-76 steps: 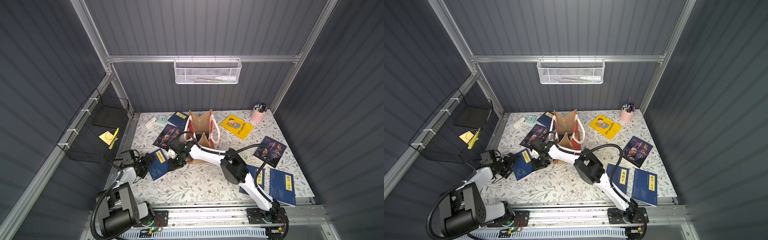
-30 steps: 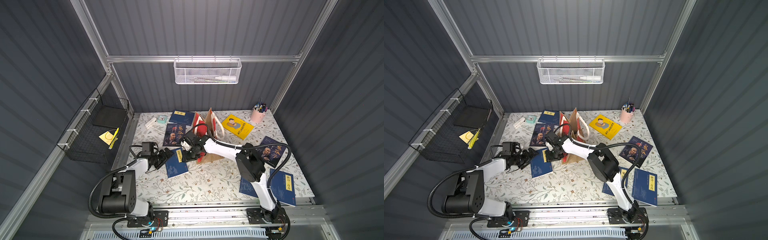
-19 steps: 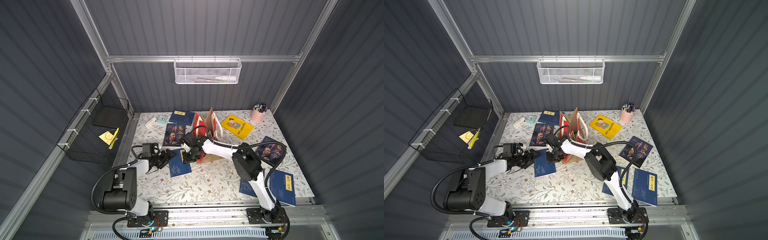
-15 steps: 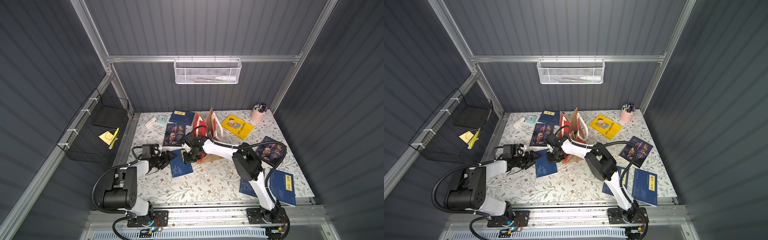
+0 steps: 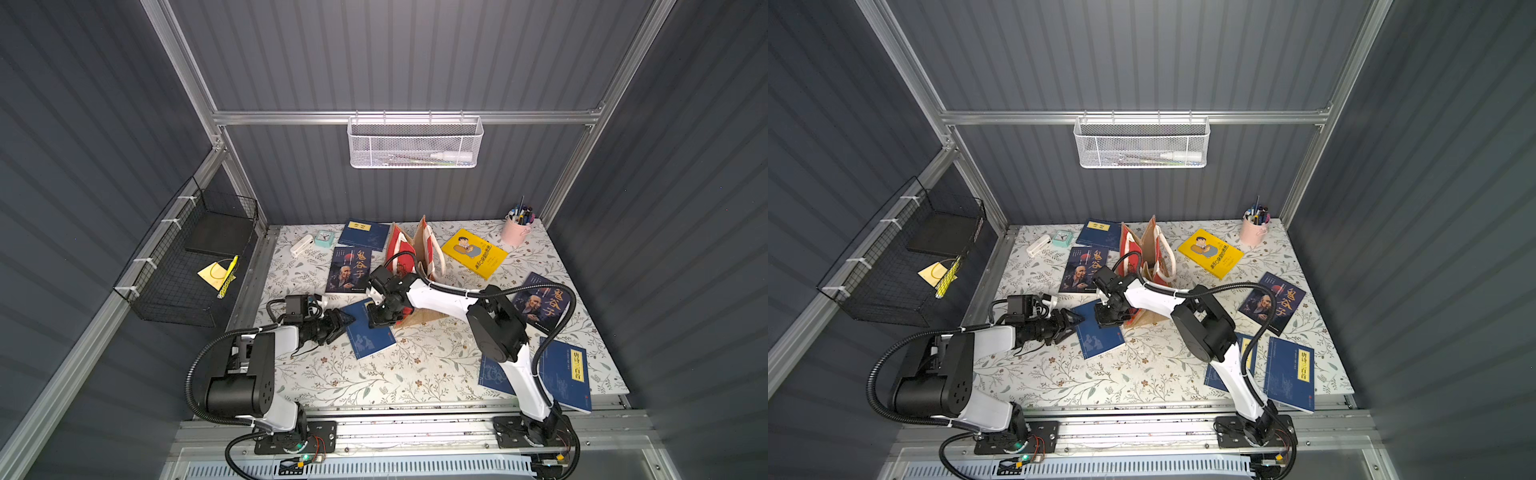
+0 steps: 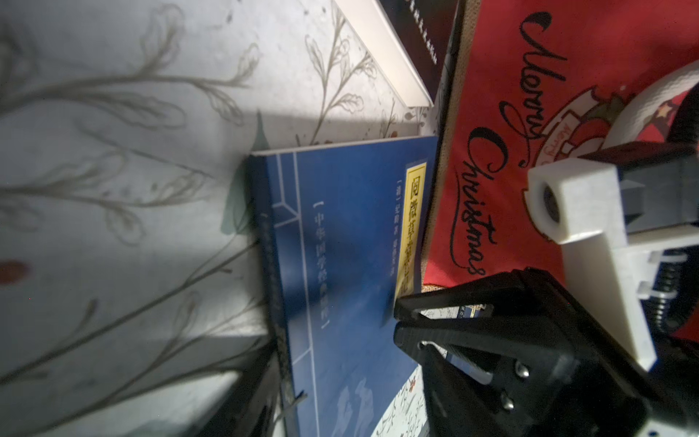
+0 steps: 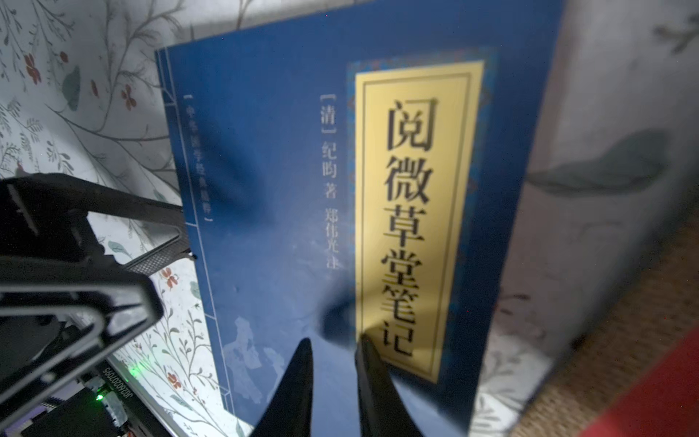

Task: Put the books into the canvas bag
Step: Pick up the book from the center of the board.

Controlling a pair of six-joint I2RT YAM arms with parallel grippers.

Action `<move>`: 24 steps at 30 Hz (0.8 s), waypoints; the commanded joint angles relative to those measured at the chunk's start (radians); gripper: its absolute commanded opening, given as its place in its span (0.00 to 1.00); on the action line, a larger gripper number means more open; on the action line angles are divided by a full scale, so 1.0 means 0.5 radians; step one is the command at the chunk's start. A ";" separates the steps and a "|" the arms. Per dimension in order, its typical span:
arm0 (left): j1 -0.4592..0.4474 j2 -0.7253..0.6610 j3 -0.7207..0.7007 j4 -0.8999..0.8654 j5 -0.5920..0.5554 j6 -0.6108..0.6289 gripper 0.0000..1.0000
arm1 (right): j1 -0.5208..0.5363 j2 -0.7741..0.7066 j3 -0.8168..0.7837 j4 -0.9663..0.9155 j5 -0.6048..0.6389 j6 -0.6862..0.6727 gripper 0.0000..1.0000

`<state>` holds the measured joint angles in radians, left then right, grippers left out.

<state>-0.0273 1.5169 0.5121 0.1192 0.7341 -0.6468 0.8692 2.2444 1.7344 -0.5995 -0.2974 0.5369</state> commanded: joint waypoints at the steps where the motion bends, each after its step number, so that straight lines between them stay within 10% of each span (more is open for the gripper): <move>1: -0.025 0.011 0.008 -0.204 -0.055 0.002 0.61 | -0.025 -0.029 -0.072 -0.117 0.198 -0.001 0.32; 12: -0.025 -0.005 -0.006 -0.349 -0.243 0.007 0.67 | -0.066 -0.078 -0.081 -0.153 0.371 -0.055 0.43; 24: -0.025 0.004 -0.098 -0.143 -0.119 -0.154 0.71 | -0.070 0.018 -0.121 -0.116 0.273 -0.047 0.31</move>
<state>-0.0387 1.4914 0.5152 0.0891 0.7082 -0.6868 0.8467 2.2208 1.7016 -0.6392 -0.1452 0.4999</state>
